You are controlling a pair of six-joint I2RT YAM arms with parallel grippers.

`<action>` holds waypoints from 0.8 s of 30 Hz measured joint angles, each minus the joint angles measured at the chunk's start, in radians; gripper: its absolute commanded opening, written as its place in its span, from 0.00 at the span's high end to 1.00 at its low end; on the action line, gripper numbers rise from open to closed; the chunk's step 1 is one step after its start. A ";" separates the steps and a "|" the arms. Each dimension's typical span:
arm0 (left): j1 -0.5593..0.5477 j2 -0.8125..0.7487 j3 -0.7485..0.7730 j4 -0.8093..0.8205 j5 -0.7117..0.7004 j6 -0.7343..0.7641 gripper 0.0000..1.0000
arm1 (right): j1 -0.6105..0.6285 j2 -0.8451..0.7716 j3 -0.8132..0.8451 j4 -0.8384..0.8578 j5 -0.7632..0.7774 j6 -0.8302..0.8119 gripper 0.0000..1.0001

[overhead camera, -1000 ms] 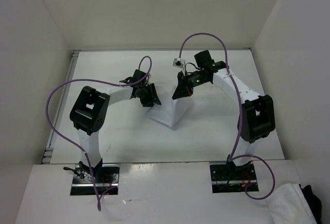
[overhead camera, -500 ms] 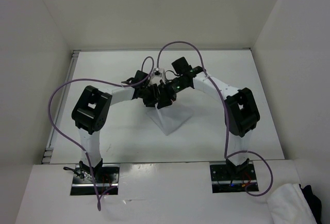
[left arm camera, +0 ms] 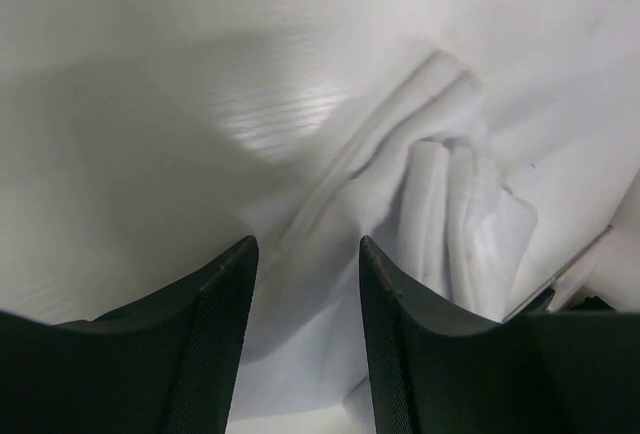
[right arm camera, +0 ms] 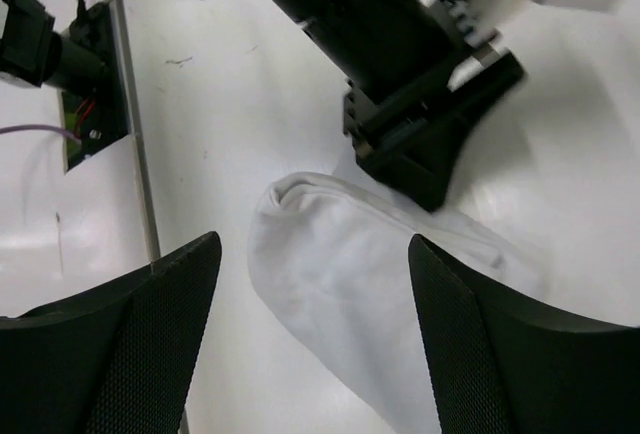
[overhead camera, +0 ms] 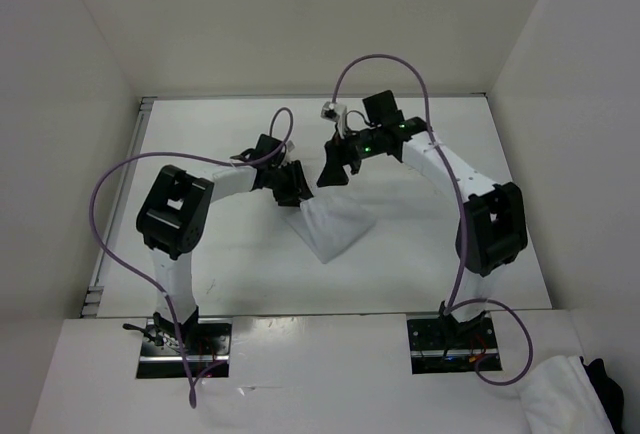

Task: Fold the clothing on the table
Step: Fold the skirt

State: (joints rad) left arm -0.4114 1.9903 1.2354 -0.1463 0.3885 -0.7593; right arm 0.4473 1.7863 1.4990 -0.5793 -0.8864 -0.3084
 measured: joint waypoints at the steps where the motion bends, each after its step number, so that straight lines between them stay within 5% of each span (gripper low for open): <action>1: 0.013 -0.006 0.001 -0.015 -0.006 0.006 0.44 | -0.014 -0.019 0.000 -0.002 0.000 -0.003 0.17; 4: 0.077 -0.037 0.002 -0.085 -0.054 0.044 0.44 | -0.058 -0.070 -0.019 -0.005 0.024 -0.028 0.22; 8: 0.198 -0.128 -0.016 -0.161 -0.097 0.072 0.44 | -0.073 -0.083 -0.090 -0.023 0.090 -0.085 0.61; 10: 0.249 -0.205 -0.031 -0.171 -0.077 0.072 0.48 | -0.072 -0.062 -0.120 -0.044 0.113 -0.106 0.72; 12: 0.270 -0.272 -0.032 -0.163 -0.008 0.071 0.49 | -0.072 -0.023 -0.130 -0.070 0.120 -0.122 0.68; 16: 0.205 -0.340 -0.053 -0.138 0.125 0.051 0.46 | -0.072 0.043 -0.130 -0.104 0.118 -0.134 0.40; 24: 0.091 -0.550 -0.262 -0.123 0.190 -0.144 0.21 | -0.072 0.048 -0.131 -0.075 0.150 -0.100 0.36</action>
State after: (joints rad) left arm -0.3202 1.4403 0.9733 -0.2695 0.5781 -0.9035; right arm 0.3748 1.8347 1.3678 -0.6540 -0.7368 -0.4080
